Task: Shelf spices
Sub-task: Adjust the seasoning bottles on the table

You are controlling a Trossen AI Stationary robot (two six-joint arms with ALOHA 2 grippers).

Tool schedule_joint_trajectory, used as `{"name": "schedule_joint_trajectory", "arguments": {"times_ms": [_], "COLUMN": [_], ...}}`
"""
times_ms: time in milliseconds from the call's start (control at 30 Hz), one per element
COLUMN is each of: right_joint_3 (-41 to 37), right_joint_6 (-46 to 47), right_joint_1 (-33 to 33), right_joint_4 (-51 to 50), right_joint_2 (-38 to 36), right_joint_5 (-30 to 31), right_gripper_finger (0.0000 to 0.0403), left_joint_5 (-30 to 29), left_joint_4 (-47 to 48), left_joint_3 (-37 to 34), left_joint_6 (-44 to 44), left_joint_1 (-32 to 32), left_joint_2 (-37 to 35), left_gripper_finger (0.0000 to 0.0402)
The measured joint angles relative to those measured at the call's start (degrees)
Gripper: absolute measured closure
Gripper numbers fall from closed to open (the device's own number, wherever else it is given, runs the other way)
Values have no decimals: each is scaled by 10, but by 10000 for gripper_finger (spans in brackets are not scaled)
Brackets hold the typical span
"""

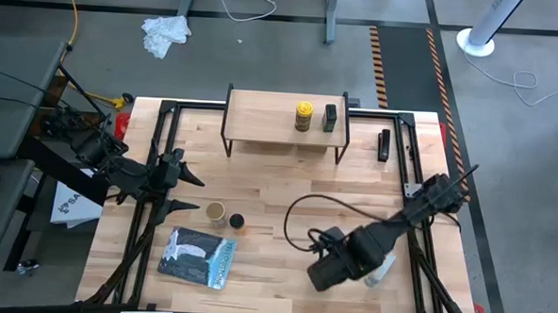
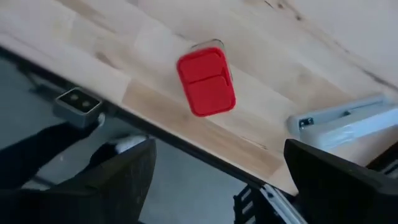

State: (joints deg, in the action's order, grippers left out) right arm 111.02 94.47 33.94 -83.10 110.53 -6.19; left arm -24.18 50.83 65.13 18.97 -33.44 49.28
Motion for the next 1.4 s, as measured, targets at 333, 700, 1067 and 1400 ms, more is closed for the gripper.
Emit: {"name": "schedule_joint_trajectory", "arguments": {"times_ms": [333,700,1067,1400], "right_joint_3": [-79,-92,-92,-92], "right_joint_6": [34,26,31,31], "right_joint_1": [44,82,90,88], "right_joint_4": [127,133,134,152], "right_joint_2": [16,16,16,16], "right_joint_5": [58,94,104,153], "right_gripper_finger": [54,54,54,54], "left_joint_5": [-46,85,155,233], "left_joint_4": [0,54,60,126], "left_joint_3": [0,0,-1,-1], "left_joint_6": [71,51,14,77], "left_joint_1": [0,0,4,45], "left_joint_2": [8,113,209,209], "left_gripper_finger": [129,129,129,129]}}
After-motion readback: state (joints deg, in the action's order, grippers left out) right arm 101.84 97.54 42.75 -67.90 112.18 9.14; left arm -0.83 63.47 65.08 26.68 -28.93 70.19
